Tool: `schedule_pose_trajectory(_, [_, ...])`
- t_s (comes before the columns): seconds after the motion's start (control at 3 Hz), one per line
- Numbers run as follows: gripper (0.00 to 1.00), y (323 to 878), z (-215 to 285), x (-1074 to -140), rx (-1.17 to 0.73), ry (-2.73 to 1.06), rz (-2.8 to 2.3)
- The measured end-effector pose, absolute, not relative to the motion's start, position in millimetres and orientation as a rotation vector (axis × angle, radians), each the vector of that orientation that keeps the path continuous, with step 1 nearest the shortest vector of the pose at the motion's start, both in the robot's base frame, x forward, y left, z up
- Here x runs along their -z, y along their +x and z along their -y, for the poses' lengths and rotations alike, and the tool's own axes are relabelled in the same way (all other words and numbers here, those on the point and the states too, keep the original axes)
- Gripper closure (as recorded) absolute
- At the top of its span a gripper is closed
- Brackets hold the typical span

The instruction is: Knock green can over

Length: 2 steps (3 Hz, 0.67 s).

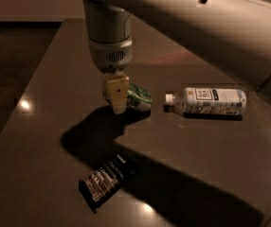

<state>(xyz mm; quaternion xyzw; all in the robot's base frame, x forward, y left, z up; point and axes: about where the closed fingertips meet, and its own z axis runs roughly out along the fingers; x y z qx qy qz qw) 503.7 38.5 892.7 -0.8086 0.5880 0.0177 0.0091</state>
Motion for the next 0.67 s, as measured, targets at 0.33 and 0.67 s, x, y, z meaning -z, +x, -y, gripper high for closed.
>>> schedule_pose_trajectory(0.33, [0.00,498.7,-51.9,-887.7,-0.088,-2.516,-1.797])
schedule_pose_trajectory(0.67, [0.00,499.1,-52.5,-887.8,-0.087,-2.514,-1.795])
